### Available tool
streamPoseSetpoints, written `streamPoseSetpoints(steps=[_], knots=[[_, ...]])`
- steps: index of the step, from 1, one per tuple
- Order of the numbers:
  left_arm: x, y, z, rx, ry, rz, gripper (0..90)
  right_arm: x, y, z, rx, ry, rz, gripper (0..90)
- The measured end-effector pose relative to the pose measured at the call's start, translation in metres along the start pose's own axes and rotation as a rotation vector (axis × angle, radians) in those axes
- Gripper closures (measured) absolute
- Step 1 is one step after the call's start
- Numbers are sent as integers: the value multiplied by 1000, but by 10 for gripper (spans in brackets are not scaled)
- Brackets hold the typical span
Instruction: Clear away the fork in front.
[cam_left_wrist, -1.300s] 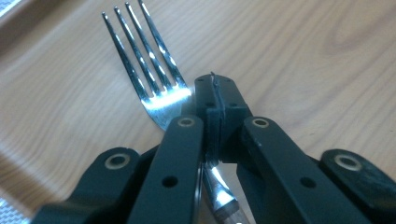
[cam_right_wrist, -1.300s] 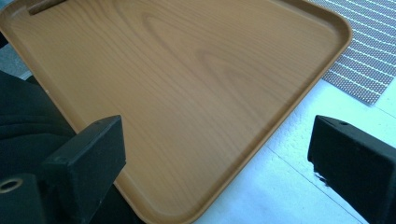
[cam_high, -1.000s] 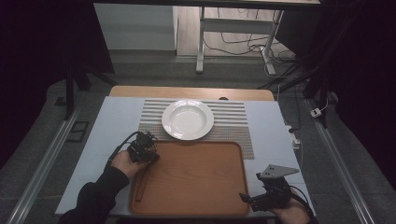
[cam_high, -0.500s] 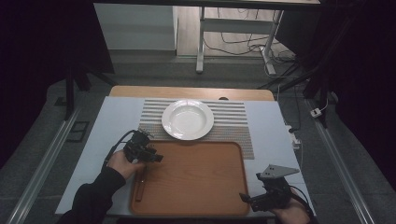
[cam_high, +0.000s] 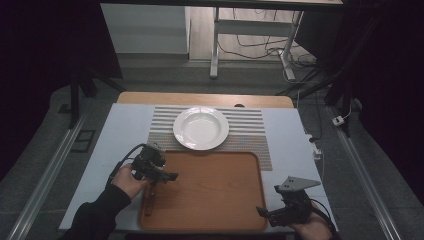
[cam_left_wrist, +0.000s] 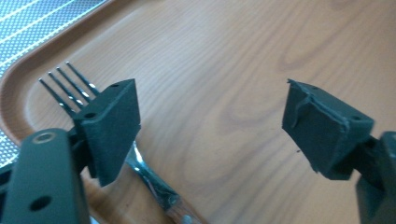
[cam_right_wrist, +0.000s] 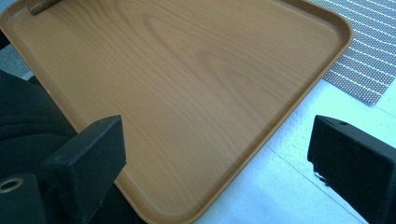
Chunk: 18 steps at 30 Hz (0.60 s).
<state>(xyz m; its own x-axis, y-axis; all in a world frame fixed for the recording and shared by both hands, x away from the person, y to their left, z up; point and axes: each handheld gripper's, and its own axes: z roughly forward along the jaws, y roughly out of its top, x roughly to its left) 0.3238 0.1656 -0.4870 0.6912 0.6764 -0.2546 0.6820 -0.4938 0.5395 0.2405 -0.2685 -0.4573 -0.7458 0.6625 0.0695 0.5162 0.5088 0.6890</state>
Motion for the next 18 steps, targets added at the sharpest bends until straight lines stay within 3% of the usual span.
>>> streamPoseSetpoints(steps=[7, 18], knots=[[-9, -7, -10, -38, -5, 24, 56, 0, 0, 0, -2, 0, 2, 41], [-14, -23, -25, -87, -30, 14, 19, 0, 0, 0, -2, 0, 3, 41]])
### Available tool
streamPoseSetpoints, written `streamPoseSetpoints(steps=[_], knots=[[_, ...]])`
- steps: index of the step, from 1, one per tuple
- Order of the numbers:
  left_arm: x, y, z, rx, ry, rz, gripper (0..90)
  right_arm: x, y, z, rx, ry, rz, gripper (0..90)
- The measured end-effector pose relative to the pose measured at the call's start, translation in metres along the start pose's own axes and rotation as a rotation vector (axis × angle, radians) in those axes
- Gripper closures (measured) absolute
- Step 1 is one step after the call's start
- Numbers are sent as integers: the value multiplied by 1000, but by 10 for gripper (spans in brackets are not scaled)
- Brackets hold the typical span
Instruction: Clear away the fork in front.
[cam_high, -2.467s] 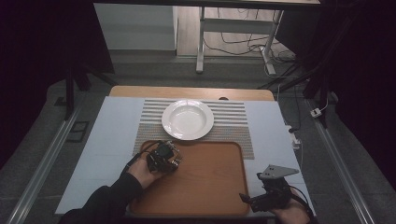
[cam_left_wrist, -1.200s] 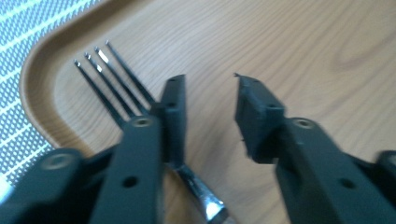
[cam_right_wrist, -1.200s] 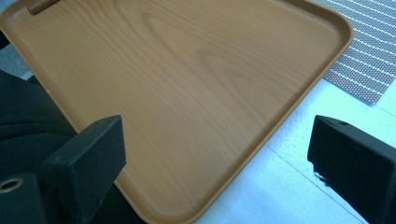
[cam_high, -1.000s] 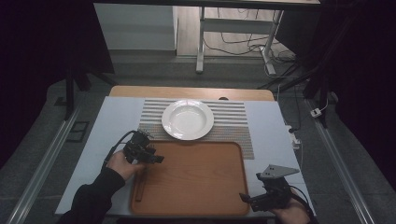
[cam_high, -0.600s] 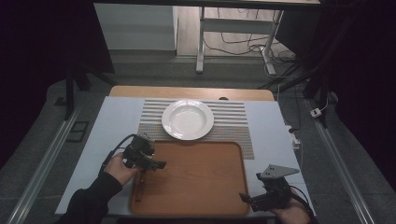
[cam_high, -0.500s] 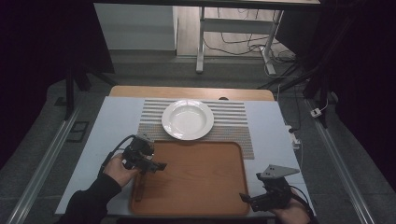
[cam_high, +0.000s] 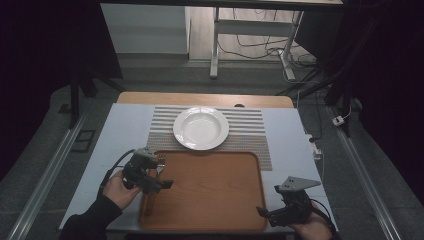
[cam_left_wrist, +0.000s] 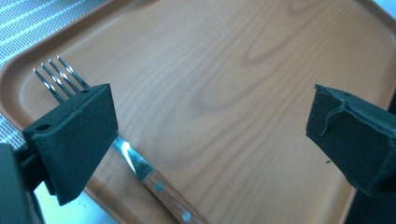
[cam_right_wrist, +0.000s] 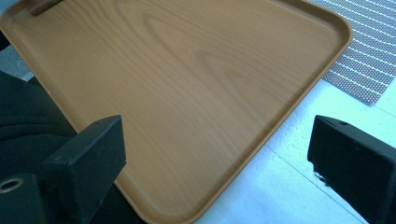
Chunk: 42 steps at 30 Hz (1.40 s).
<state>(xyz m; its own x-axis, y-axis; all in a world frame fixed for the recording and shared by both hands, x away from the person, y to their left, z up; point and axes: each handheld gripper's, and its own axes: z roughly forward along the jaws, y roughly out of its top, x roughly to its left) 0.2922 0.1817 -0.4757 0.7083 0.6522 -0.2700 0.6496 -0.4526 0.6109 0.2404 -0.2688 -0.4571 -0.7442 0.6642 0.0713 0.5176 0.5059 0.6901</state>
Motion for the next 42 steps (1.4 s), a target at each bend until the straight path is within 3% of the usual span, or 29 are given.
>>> streamPoseSetpoints(steps=[10, 18, 42], knots=[[-3, -18, -16, -30, 7, -19, 8, 0, 0, 0, 0, 0, 2, 41], [-4, -31, -28, -46, 35, -7, 0, 0, 0, 0, 0, -2, 3, 41], [-1, -83, -69, -152, 66, -124, 0, 1, 0, 0, 3, -6, 5, 41]])
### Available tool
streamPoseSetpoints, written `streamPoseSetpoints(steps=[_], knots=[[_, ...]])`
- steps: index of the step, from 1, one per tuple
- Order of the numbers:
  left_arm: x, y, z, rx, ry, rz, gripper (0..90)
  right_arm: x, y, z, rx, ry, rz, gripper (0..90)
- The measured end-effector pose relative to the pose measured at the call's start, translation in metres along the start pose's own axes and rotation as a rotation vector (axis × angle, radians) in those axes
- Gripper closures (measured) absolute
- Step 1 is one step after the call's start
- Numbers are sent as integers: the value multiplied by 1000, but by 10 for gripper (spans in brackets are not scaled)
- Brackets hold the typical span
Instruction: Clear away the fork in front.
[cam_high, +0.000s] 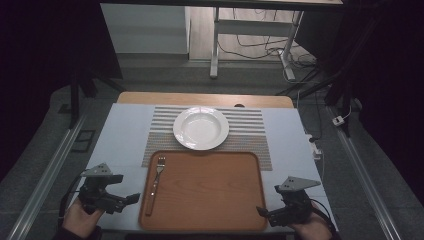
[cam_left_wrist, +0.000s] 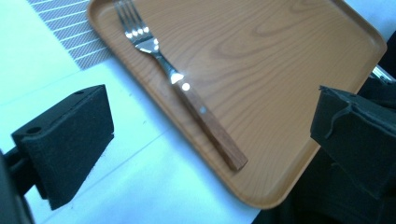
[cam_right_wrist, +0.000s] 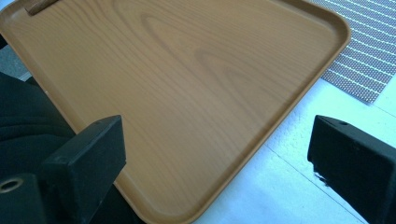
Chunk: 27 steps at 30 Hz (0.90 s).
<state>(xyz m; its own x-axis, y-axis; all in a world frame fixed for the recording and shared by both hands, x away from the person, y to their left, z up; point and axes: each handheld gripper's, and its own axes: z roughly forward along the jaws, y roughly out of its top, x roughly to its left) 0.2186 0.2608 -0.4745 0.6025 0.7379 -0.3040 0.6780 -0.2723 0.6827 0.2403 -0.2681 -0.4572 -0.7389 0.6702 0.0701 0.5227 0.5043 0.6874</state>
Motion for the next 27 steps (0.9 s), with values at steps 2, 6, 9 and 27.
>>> streamPoseSetpoints(steps=[2, 6, 9, 27], knots=[[2, -4, -4, -7, 0, -12, 0, 0, 0, 0, 1, 0, -1, 41], [4, -12, -9, -18, -2, -33, 0, 0, 0, 0, 2, 0, -1, 41], [6, -18, -12, -18, 0, -42, 0, 0, 0, 0, 2, -1, -3, 41], [6, -29, -20, 34, 50, -62, 0, 0, 0, 1, 13, -5, -8, 41]])
